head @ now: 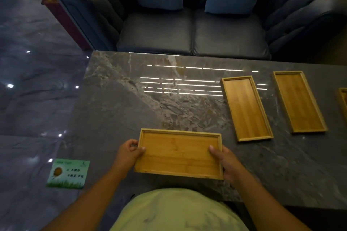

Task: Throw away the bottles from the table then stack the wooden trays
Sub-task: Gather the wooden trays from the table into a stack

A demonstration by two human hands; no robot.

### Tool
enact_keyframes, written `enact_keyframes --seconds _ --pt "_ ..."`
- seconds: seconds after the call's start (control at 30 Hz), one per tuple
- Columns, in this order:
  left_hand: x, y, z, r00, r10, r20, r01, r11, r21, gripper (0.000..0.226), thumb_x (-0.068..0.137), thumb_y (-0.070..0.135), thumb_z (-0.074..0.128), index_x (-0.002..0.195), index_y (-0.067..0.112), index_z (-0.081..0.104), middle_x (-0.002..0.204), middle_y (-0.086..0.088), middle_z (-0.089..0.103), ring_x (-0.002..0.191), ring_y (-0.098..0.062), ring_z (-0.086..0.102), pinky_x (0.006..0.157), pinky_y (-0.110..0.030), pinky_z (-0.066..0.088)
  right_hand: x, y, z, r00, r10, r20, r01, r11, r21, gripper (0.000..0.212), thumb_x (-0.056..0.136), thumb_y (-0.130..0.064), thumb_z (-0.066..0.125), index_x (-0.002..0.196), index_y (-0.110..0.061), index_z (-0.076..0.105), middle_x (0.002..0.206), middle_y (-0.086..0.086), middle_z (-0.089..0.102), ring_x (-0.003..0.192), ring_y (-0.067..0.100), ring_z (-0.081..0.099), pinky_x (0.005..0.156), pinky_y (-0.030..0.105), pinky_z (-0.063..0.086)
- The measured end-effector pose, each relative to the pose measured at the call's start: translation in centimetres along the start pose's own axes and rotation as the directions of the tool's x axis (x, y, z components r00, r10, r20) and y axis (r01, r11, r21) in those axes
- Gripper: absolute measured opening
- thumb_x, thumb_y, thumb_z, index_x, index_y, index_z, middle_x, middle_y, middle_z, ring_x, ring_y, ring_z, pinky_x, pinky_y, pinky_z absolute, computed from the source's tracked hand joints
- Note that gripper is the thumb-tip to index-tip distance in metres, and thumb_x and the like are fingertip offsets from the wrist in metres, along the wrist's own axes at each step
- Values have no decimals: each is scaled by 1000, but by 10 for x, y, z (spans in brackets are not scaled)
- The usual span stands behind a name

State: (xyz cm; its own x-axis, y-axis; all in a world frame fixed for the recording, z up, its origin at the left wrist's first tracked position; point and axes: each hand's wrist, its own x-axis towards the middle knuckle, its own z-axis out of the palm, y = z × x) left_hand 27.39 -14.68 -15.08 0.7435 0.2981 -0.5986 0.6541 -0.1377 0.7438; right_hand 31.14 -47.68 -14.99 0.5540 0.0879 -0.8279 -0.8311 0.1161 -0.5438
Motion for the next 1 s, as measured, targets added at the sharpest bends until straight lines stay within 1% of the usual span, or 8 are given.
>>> enact_keyframes --seconds 0.13,0.23,0.3,0.37,0.5,0.67,0.8,1.0 --pt "0 -11 -2 1000 6 -18 -4 996 87 17 85 7 69 79 18 57 75 0 65 68 -11 61 55 -23 45 13 13 -3 992 -36 -118 13 980 -197 24 97 -30 56 120 -22 59 110 1 64 103 26 60 93 51 50" --pt "1 -13 0 999 -1 -37 7 986 166 13 84 6 70 78 10 58 72 -6 62 66 -17 58 56 -29 45 19 21 -3 968 -146 -205 66 933 -353 15 95 -23 58 108 -19 65 100 1 66 93 22 61 88 43 50" --pt "1 -14 4 999 8 -48 3 973 230 10 83 5 70 83 2 60 75 -12 60 68 -22 56 60 -32 46 18 25 -2 931 -271 -246 134 877 -461 8 93 -19 61 92 -17 68 87 3 67 79 19 60 71 33 48" --pt "1 -15 7 998 14 -59 2 964 264 10 83 6 69 86 1 61 78 -12 61 72 -24 57 61 -32 46 16 26 -1 893 -365 -265 163 809 -565 12 92 -20 63 82 -17 68 75 1 66 71 19 60 60 29 44" --pt "0 -15 11 995 37 -87 -6 943 334 13 85 12 69 93 3 64 88 -10 62 82 -23 58 68 -32 44 13 24 1 854 -467 -230 137 628 -766 22 93 -28 61 87 -10 71 77 4 67 71 21 62 64 35 48" --pt "-2 -12 13 990 71 -126 -4 884 468 18 85 19 70 95 4 67 89 -10 65 84 -26 61 77 -41 51 9 18 2 823 -506 -259 72 544 -836 23 92 -29 62 91 -8 70 89 12 71 80 27 64 65 30 41" --pt "-3 -12 14 986 75 -146 9 863 506 17 85 22 70 89 6 66 83 -9 65 79 -25 61 70 -36 47 6 14 4 826 -502 -256 39 504 -863 21 92 -27 64 96 -7 70 97 14 72 90 31 66 68 32 43" --pt "0 -13 15 984 51 -170 42 862 504 17 82 20 73 78 9 61 71 -7 61 70 -23 58 57 -31 39 5 9 5 853 -472 -222 -4 420 -908 18 93 -30 61 85 -14 63 86 10 68 82 30 63 63 32 41"
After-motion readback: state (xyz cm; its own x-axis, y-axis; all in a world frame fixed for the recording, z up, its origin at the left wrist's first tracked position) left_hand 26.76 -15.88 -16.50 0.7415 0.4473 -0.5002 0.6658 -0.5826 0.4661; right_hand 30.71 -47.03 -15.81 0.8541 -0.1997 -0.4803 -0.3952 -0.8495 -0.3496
